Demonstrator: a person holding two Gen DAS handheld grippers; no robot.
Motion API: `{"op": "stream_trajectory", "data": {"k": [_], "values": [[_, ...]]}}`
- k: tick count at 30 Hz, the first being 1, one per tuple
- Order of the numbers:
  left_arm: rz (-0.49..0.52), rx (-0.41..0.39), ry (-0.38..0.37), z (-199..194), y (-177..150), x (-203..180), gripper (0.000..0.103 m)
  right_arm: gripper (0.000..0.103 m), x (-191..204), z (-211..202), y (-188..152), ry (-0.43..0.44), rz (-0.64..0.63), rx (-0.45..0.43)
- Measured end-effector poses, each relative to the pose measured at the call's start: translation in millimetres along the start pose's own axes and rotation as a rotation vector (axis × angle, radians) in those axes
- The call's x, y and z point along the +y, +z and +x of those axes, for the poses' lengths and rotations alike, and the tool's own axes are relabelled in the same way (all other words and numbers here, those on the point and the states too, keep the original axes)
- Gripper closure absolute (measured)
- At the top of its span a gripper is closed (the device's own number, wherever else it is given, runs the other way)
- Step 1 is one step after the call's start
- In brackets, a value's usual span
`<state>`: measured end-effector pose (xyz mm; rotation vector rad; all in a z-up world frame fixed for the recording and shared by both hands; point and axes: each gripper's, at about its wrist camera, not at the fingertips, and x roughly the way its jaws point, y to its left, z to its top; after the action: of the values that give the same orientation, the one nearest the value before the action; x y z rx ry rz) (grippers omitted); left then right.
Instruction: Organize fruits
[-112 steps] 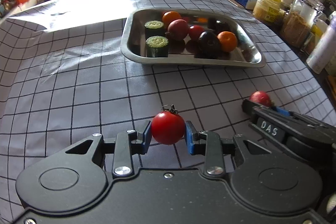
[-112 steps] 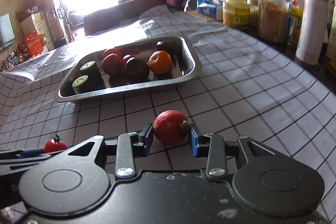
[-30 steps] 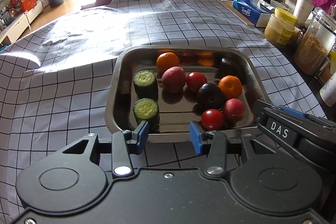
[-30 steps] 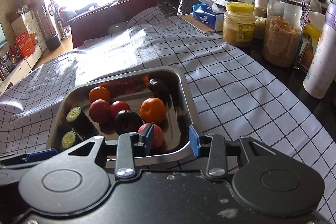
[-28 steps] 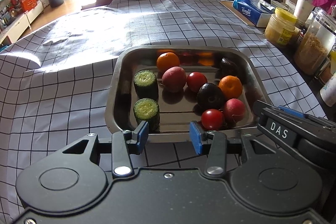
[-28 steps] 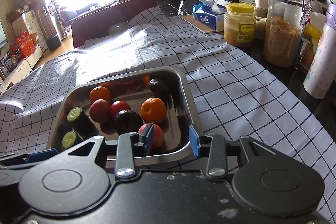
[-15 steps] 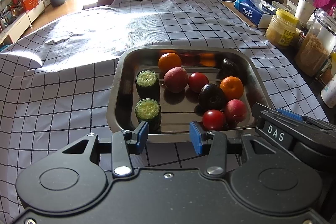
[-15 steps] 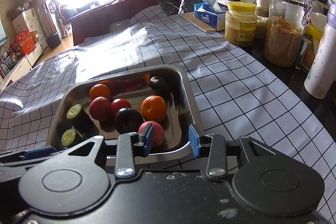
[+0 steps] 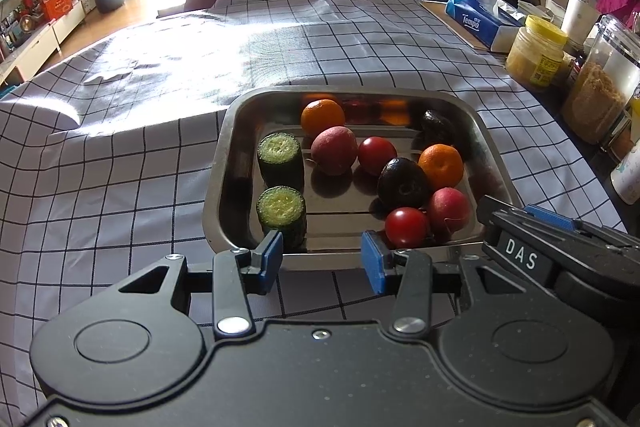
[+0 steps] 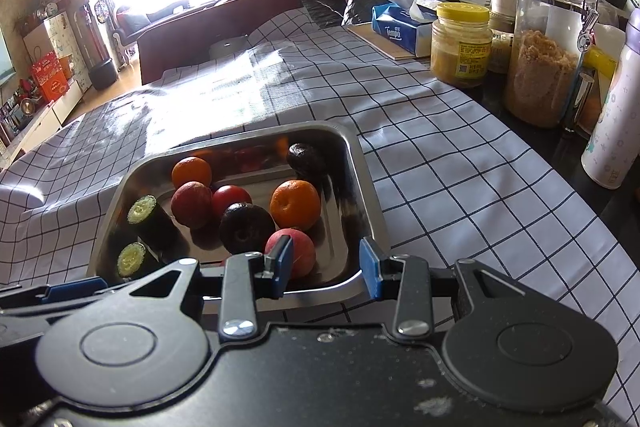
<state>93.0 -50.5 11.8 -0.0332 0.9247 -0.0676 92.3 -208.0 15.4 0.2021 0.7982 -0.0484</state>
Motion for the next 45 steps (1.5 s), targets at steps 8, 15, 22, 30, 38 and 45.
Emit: {"op": "stream_trajectory", "data": {"k": [8,15,22,30,38,45], "values": [[-0.005,0.002,-0.004,-0.1,0.6,0.6,0.05,0.064,1.2,0.8,-0.6,0.003,-0.007,0.0],[-0.007,-0.001,-0.002,-0.7,0.8,0.9,0.05,0.064,1.8,0.5,-1.2,0.004,-0.009,0.0],[-0.011,0.004,-0.004,-0.1,0.7,1.3,0.05,0.064,2.0,0.2,-1.2,0.005,-0.01,-0.001],[-0.023,0.004,-0.004,0.1,0.4,2.7,0.05,0.064,3.7,-0.2,-1.5,0.007,-0.021,0.003],[-0.026,0.012,0.001,1.6,0.4,2.3,0.05,0.064,3.8,-0.7,-1.9,0.008,-0.027,0.003],[-0.031,0.013,0.002,1.4,0.3,3.2,0.05,0.064,3.9,0.0,-2.0,0.01,-0.029,0.004]]}}
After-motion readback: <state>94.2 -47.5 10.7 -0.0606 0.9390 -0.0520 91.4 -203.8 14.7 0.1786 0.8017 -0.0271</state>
